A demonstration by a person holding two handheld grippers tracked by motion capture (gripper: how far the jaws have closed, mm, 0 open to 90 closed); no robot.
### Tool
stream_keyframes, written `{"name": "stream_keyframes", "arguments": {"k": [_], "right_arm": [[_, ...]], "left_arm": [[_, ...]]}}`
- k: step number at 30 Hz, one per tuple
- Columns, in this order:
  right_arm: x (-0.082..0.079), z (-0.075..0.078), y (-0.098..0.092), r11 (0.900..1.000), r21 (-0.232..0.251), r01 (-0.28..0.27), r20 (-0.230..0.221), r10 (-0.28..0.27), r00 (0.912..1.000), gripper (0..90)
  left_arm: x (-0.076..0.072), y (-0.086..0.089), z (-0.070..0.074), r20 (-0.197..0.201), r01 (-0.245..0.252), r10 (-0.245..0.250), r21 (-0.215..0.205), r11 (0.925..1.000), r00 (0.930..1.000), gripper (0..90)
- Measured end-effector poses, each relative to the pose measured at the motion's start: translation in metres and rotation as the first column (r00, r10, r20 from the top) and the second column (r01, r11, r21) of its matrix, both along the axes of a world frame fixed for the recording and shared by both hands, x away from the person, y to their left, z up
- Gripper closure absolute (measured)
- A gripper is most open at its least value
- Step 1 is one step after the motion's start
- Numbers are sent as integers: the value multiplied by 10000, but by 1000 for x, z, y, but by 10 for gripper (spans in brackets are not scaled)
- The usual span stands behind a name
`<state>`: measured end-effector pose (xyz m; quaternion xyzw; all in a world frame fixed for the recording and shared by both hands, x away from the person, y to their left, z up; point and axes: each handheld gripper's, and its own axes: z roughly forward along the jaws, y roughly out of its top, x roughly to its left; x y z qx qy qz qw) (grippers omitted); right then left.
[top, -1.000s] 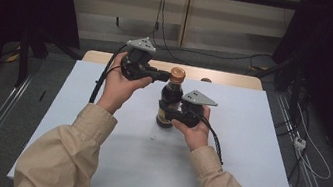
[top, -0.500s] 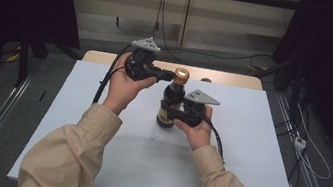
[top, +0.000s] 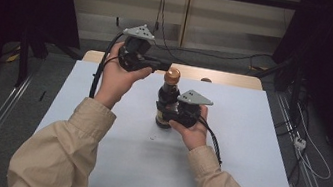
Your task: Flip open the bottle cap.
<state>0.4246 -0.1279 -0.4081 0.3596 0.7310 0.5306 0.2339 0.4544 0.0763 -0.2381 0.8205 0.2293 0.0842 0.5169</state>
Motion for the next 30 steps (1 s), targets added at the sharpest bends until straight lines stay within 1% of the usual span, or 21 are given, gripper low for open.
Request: {"name": "stream_keyframes", "arguments": {"k": [3,4,7,10,11,12,13,15,16,20,27,29,30], "right_arm": [[-1,0,-1,10000,-39,-27,44,27,10000,317],[-1,0,0,10000,-50,-27,40,27,10000,317],[-1,0,0,10000,5,-23,28,23,10000,316],[-1,0,-1,10000,12,-34,5,34,10000,316],[-1,0,-1,10000,37,-36,-18,36,10000,315],[-1,0,-1,10000,31,-36,-3,36,10000,316],[-1,0,0,10000,16,-32,-13,32,10000,315],[-1,0,-1,10000,41,-34,-7,34,10000,315],[-1,0,-1,10000,44,-37,2,37,10000,315],[-1,-1,0,10000,48,-25,15,25,10000,315],[-1,-1,-1,10000,75,-28,13,28,10000,314],[-1,-1,-1,10000,67,-24,28,23,10000,314],[-1,-1,-1,10000,80,-24,24,24,10000,314]], "left_arm": [[1,4,-8,-193,106,-100,356,9993,9998,900],[1,5,-10,-305,172,-161,373,9992,9994,900],[1,6,-19,-442,206,-182,544,9983,9989,900],[3,6,-26,-595,193,-158,593,9981,9981,900],[3,6,-28,-629,198,-166,512,9985,9979,900],[3,6,-28,-633,204,-173,487,9986,9978,900],[4,5,-28,-617,200,-163,594,9980,9980,900],[3,4,-28,-603,217,-186,516,9984,9980,900],[3,4,-28,-575,253,-221,561,9981,9981,900],[3,2,-29,-643,239,-196,660,9975,9977,900],[4,2,-28,-643,291,-254,572,9979,9976,900],[3,0,-27,-570,299,-264,614,9977,9980,900],[3,0,-27,-605,297,-256,684,9972,9978,900]]}}
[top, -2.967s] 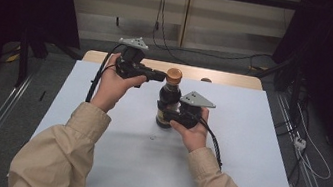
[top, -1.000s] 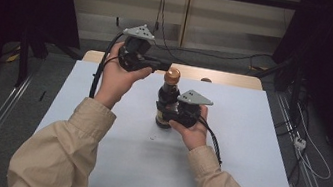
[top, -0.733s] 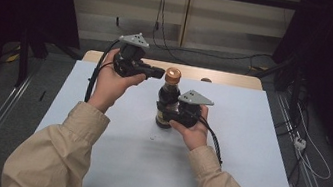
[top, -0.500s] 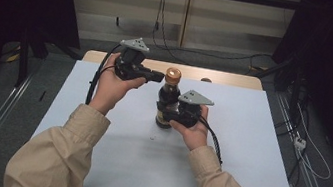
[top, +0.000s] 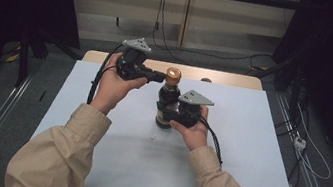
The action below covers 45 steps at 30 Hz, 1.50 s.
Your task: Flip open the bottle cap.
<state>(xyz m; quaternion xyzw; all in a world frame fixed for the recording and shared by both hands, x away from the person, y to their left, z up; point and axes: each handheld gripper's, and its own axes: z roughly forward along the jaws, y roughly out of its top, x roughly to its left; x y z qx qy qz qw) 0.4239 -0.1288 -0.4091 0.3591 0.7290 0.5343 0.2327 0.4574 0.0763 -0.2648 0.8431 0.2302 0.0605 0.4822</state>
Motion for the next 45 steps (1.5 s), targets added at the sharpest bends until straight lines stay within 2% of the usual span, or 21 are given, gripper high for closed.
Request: {"name": "stream_keyframes", "arguments": {"k": [5,10,12,30,38,45], "right_arm": [[0,0,-1,10000,68,-6,-21,6,10000,314],[0,0,-1,10000,35,0,-26,0,10000,314],[0,0,-1,10000,53,2,-35,-2,10000,314],[1,-1,-1,10000,92,12,-33,-12,10000,314],[1,-1,-1,10000,90,7,-46,-7,10000,313],[1,-1,-2,9999,103,3,-42,-3,10000,313]], "left_arm": [[0,-1,1,49,-57,57,65,10000,10000,900],[0,-2,2,91,-70,72,-122,9999,9999,900],[0,-3,3,124,-90,90,-22,10000,9999,900],[2,-5,6,94,-103,103,-84,9999,9999,900],[3,-6,8,215,-90,92,-72,9999,9997,900],[3,-7,9,157,-108,111,-200,9997,9998,900]]}}
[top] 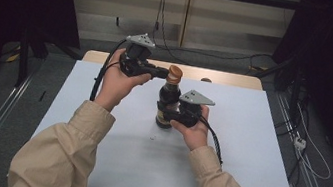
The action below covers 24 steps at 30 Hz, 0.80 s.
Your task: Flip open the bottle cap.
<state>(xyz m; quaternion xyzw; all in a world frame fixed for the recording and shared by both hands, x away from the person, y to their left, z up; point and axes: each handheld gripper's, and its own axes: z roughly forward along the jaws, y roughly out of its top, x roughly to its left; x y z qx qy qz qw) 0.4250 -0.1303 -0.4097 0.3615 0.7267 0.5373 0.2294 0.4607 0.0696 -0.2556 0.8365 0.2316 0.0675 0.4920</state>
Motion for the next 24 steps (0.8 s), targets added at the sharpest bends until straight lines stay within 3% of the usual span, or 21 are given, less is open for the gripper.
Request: {"name": "stream_keyframes", "arguments": {"k": [24], "right_arm": [[0,0,1,10000,-33,4,11,-4,10000,312]], "left_arm": [[1,-6,9,115,20,-21,57,10000,9999,900]]}}
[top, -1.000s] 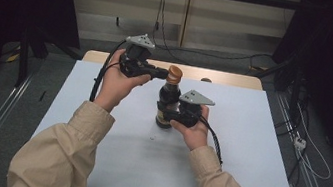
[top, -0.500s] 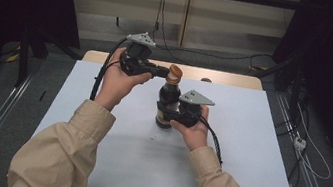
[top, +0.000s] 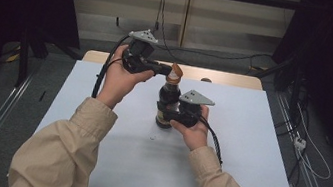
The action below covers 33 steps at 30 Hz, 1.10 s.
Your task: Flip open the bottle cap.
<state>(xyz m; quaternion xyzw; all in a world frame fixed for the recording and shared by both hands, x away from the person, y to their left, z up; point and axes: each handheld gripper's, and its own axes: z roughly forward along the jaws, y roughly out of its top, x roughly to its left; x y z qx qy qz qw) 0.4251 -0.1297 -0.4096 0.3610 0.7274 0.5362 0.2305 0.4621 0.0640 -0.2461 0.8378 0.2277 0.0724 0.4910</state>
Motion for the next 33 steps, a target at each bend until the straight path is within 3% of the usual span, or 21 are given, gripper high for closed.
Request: {"name": "stream_keyframes", "arguments": {"k": [33], "right_arm": [[0,0,0,10000,45,14,4,-14,10000,311]], "left_arm": [[3,-8,6,5,61,-61,52,10000,10000,900]]}}
